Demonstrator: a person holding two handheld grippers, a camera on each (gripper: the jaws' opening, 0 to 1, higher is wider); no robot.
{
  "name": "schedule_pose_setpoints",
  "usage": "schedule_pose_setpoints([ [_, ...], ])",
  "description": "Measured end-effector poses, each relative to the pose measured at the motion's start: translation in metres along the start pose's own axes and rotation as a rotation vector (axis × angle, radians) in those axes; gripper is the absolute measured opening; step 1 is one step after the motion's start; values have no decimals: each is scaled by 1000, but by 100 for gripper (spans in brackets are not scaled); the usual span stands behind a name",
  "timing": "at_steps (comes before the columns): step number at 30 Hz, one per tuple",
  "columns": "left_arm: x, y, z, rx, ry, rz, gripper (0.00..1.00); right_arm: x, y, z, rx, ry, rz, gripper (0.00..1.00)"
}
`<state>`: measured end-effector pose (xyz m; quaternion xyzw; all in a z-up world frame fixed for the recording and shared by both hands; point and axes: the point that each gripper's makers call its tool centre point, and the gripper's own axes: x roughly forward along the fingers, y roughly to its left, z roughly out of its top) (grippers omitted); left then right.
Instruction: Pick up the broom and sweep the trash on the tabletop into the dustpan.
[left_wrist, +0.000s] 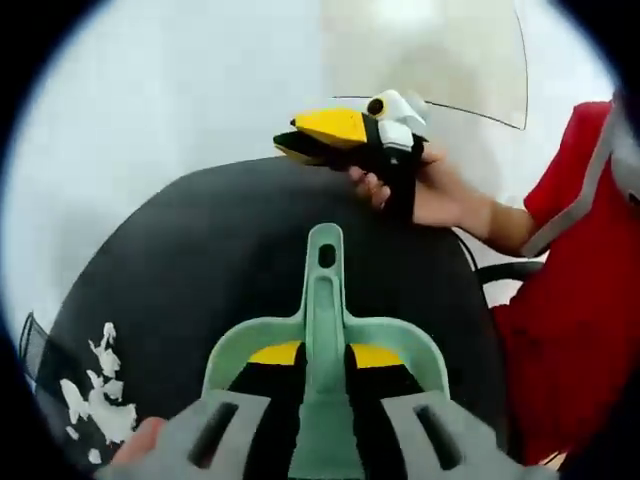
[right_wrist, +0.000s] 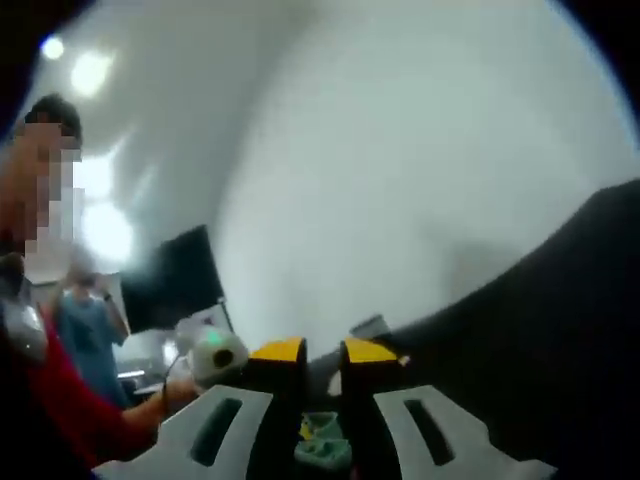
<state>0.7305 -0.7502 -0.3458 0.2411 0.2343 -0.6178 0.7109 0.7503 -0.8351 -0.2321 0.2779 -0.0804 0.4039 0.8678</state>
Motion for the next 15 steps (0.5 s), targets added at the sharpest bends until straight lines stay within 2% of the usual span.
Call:
schedule_pose_setpoints([
  [2,-3,-1,0,7,-5,10,15,-1,-1,1,9,-6,-1,16],
  [4,-10,1,4,15,-34,38,15,-1,0,3,17,-14,1,16],
  [8,-39,1,20,-13,-172,72,15,-2,-1,4,23,-18,3,16],
  [10,-60,3,27,-39,-256,106,15,-2,-1,4,23,-19,5,16],
  [15,-109,8,31,-108,-410,172,15,-1,-1,3,24,-16,5,16],
])
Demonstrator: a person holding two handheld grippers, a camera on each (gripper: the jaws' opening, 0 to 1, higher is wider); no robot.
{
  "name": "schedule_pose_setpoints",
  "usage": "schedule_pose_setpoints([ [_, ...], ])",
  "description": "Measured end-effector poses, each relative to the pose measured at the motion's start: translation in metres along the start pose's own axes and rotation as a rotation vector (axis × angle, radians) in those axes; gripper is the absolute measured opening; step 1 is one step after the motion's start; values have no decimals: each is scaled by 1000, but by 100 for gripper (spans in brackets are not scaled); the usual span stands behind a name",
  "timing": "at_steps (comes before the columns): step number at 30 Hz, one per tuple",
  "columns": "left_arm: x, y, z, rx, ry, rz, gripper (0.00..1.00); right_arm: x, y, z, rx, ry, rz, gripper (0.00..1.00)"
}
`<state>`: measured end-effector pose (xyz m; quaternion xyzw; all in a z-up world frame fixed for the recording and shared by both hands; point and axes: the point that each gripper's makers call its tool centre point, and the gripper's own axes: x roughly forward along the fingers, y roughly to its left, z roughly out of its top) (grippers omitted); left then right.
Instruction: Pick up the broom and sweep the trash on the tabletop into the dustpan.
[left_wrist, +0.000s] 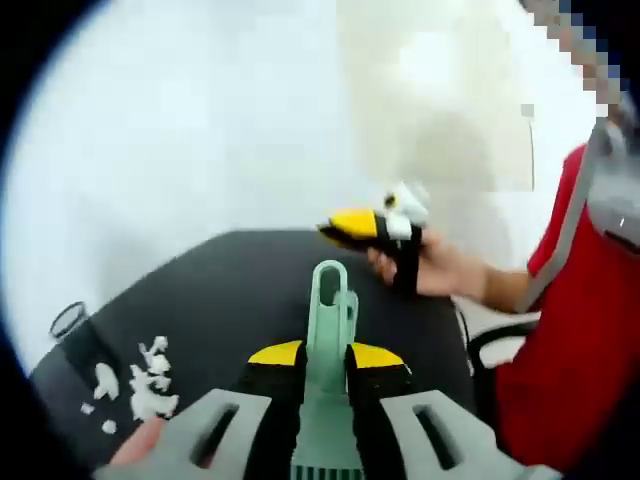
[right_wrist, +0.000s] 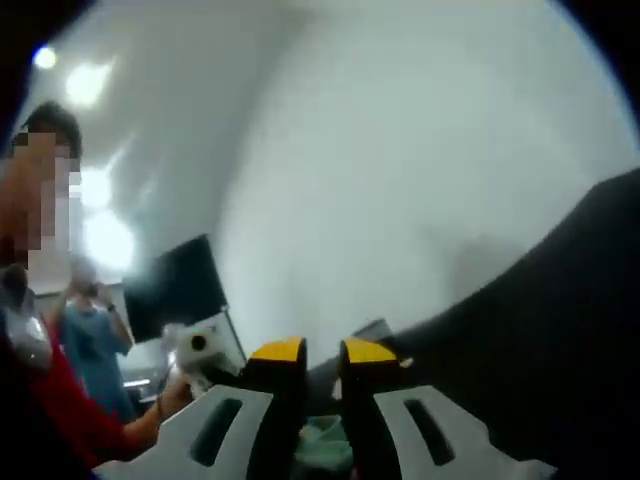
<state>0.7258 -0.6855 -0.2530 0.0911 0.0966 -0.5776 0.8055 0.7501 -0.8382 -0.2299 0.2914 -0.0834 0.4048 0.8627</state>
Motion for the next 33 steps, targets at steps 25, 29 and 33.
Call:
schedule_pose_setpoints([
  [25,-98,20,-5,-152,-245,182,15,1,-6,-6,9,27,-21,16],
  [29,-99,25,-6,-161,-240,276,15,1,-6,-5,9,27,-23,16],
  [33,-102,33,-3,-196,-248,405,14,2,-6,-6,6,32,-24,16],
])
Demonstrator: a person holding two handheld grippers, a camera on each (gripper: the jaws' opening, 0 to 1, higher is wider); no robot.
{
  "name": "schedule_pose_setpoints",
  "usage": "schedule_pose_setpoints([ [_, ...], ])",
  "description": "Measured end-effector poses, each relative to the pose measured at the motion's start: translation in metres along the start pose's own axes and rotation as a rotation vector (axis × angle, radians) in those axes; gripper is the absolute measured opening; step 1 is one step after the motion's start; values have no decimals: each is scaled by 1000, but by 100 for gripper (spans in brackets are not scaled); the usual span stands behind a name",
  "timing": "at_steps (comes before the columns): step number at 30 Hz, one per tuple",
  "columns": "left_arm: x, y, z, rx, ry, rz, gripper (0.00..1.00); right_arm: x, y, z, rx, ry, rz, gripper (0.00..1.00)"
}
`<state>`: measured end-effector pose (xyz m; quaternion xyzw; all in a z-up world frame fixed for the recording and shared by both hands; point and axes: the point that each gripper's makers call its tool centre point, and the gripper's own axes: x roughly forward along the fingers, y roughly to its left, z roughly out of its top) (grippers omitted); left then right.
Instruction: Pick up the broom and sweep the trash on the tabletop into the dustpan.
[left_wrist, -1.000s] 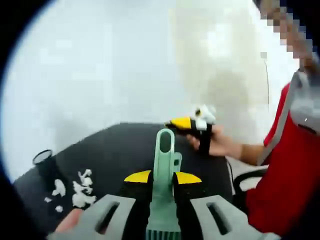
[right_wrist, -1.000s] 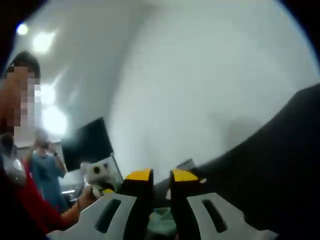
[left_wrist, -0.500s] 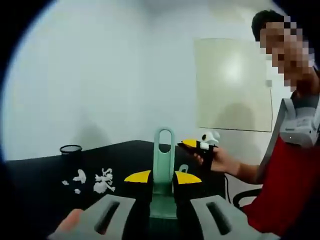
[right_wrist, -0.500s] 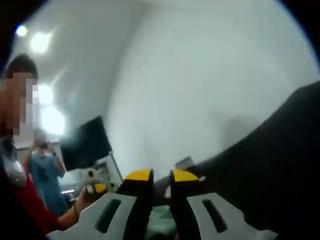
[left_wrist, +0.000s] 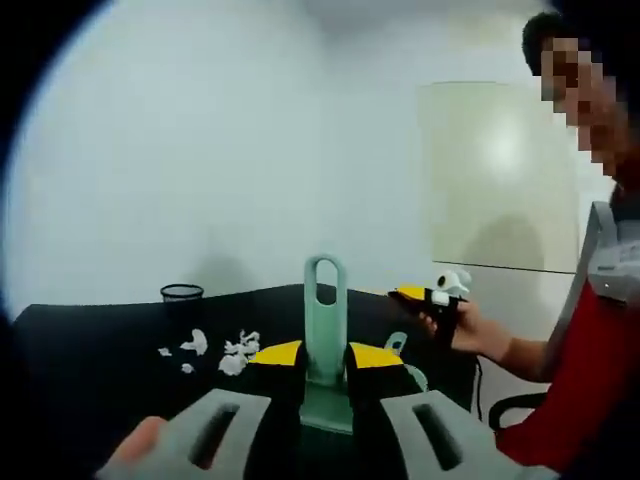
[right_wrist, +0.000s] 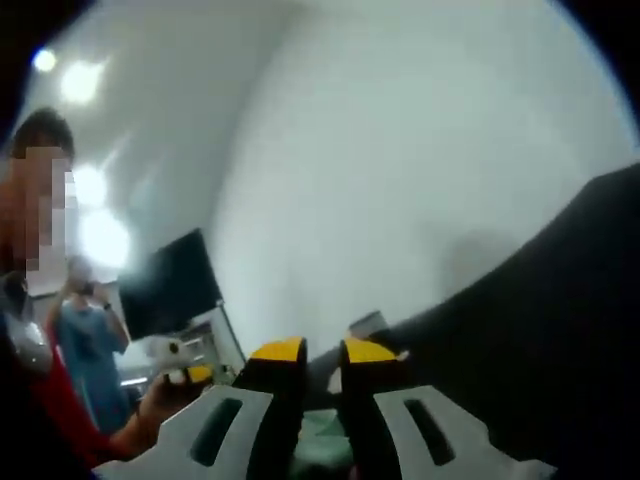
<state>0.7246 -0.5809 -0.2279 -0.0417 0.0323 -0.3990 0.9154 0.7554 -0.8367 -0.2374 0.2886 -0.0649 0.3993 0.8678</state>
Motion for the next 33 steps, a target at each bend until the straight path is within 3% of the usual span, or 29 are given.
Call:
schedule_pose_setpoints([
  [6,3,3,5,-117,-78,178,15,0,0,-1,-3,3,1,16],
  [13,1,12,8,0,-64,377,13,0,1,0,-5,3,4,16],
  [21,-2,16,12,57,-71,425,6,0,3,1,-3,-3,13,16],
  [33,-10,21,19,55,-78,391,7,0,6,0,-6,-2,18,16],
])
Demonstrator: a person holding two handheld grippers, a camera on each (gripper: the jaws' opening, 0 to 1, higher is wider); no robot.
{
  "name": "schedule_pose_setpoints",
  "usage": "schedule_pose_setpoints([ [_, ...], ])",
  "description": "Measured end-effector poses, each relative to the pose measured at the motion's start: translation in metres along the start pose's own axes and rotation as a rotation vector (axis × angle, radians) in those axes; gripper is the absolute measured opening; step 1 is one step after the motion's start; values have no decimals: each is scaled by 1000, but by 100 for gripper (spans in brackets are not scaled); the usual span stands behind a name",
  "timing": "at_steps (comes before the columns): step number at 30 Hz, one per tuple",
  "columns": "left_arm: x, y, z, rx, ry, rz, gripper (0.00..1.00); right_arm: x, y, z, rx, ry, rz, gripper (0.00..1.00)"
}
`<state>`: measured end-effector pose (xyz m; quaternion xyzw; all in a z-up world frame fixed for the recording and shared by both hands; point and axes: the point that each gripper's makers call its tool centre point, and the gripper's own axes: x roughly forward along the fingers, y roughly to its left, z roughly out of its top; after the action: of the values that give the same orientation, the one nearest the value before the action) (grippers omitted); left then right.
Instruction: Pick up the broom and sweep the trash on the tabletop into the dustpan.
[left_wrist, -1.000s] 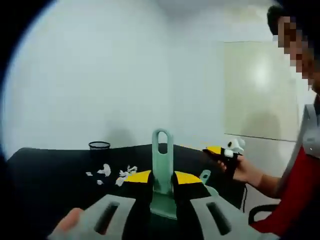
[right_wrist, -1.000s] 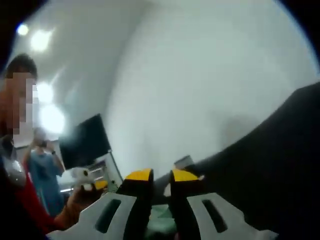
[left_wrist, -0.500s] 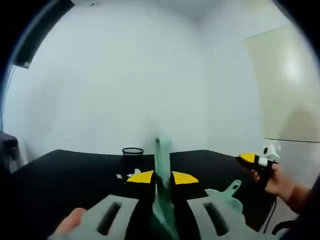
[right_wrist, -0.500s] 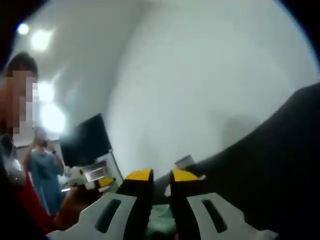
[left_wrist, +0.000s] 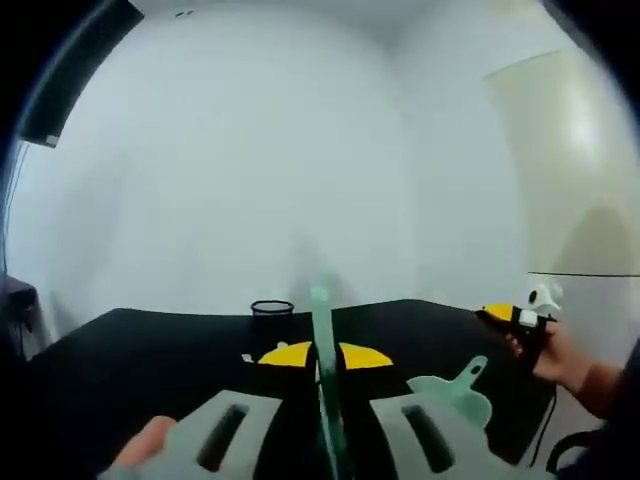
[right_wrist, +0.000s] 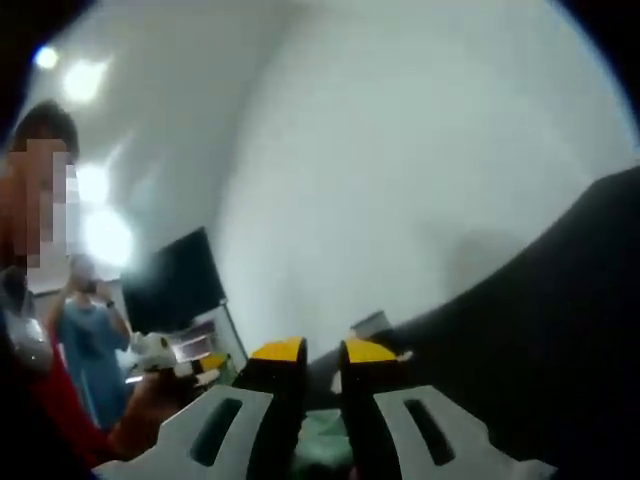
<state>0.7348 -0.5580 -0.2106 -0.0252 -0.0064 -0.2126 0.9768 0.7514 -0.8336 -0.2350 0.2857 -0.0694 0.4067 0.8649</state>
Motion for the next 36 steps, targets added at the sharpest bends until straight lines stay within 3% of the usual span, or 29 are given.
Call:
schedule_pose_setpoints([
  [12,4,-4,1,24,29,2,4,0,0,-1,-9,5,2,16],
  [14,3,-11,5,26,17,-30,4,0,0,-1,-11,6,3,16],
  [18,3,-14,9,135,20,-23,3,0,-1,0,-8,2,5,16],
  [20,3,-11,11,146,7,-17,4,0,-1,0,-6,2,4,16],
  [25,9,6,16,115,-31,-32,4,0,0,0,-6,-1,6,16],
  [28,26,22,26,169,-52,-52,4,0,0,0,-2,-1,6,16],
  [29,35,32,34,216,-81,-55,4,0,0,-1,-2,3,4,16],
  [32,61,54,43,247,-90,-56,4,0,-1,-2,-3,8,-3,16],
  [35,91,75,47,275,-79,-50,4,0,-2,-3,-2,13,-7,16],
  [36,100,81,45,317,-60,-46,4,1,-3,-5,-6,24,-18,16],
])
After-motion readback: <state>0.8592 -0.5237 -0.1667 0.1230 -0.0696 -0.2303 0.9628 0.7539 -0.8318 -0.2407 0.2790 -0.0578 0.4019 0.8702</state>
